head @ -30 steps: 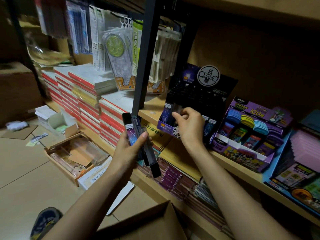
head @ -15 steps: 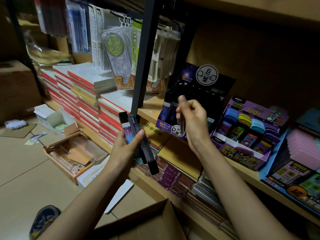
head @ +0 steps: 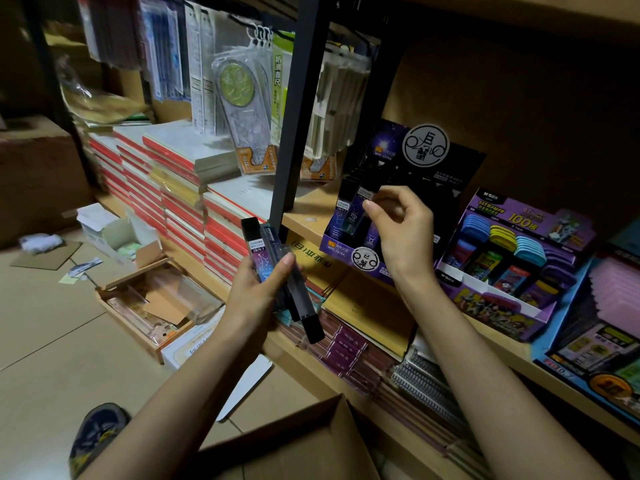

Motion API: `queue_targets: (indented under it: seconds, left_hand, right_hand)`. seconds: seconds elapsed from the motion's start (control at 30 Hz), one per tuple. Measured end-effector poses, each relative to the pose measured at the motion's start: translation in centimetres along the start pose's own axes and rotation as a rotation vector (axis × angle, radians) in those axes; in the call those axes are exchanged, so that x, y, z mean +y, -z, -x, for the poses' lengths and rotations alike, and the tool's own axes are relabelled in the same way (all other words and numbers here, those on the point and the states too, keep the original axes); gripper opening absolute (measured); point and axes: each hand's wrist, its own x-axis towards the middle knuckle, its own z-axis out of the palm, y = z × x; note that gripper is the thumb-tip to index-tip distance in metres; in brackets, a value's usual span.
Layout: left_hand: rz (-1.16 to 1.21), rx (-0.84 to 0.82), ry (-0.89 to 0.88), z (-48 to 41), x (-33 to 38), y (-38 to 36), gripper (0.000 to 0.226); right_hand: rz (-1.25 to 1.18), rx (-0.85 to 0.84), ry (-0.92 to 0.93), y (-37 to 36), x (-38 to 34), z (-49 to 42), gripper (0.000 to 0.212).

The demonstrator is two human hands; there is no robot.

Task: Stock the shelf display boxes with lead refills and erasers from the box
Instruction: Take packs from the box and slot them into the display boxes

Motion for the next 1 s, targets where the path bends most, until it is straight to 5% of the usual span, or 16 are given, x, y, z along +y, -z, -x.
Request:
queue_targets:
  seconds: [0.37, 0.8, 0.9, 1.0]
  left_hand:
    - [-0.006, -0.002, -0.019, -0.3, -0.3, 0.1, 0.045]
    - [0.010, -0.011, -0.025, -0.5, -0.4, -0.3, 0.055]
    - [0.020, -0.024, -0.021, -0.4, -0.4, -0.5, 0.055]
    - [0.029, -0.034, -0.029, -0.4, -0.3, -1.0, 0.052]
  right_hand:
    - [0.280, 0.040, 0.107, 0.0, 2.1, 0.3, 0.012]
    - [0.443, -0.053, -0.120, -0.2, 2.2, -0.6, 0.017]
    - [0.604, -0.068, -0.012, 0.6, 1.4, 0.6, 0.023]
    - [0.505, -0.181, 0.148, 1.8, 0.4, 3.6, 0.026]
